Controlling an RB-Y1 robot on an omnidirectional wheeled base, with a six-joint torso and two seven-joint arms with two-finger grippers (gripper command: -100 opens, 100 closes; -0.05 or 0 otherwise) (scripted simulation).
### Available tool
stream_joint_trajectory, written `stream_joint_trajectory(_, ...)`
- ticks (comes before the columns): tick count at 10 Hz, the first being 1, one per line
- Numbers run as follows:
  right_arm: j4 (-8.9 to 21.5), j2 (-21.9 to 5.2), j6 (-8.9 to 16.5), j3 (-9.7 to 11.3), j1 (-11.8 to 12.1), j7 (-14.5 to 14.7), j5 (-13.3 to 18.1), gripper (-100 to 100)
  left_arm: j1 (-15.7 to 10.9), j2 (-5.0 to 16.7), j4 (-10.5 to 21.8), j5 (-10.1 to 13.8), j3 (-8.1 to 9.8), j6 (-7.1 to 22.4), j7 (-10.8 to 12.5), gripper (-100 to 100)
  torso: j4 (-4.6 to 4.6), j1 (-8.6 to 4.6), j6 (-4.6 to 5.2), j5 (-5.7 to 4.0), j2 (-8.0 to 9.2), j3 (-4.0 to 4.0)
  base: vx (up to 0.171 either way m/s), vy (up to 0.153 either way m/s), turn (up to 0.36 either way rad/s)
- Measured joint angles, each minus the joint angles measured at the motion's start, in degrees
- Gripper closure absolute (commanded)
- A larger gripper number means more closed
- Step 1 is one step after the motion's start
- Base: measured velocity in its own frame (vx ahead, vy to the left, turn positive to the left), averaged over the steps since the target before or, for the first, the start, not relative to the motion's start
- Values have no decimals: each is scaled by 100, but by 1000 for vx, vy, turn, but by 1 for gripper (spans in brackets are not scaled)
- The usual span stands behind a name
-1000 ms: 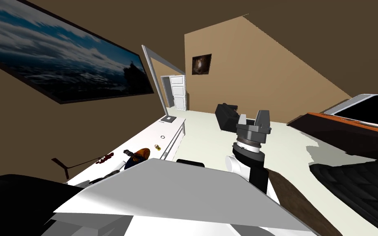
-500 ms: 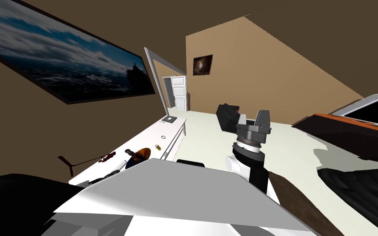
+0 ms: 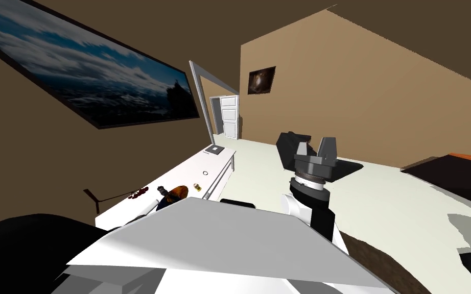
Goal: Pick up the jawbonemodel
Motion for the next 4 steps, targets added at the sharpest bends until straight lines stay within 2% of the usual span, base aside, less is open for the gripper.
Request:
stream_joint_trajectory(2,0,0,0,0,0,0,0,0,240,63,-265,-6,207,-42,-240,100,0,-3,-2,-1,6,3,129,-4,173)
stream_joint_trajectory(3,0,0,0,0,0,0,0,0,364,92,-382,-9,311,-74,-362,100,1,0,2,-1,2,1,62,-2,32)
stream_joint_trajectory(4,0,0,0,0,-2,0,0,0,379,95,-394,-9,323,-81,-389,0,5,2,8,1,20,11,11,-1,-8)
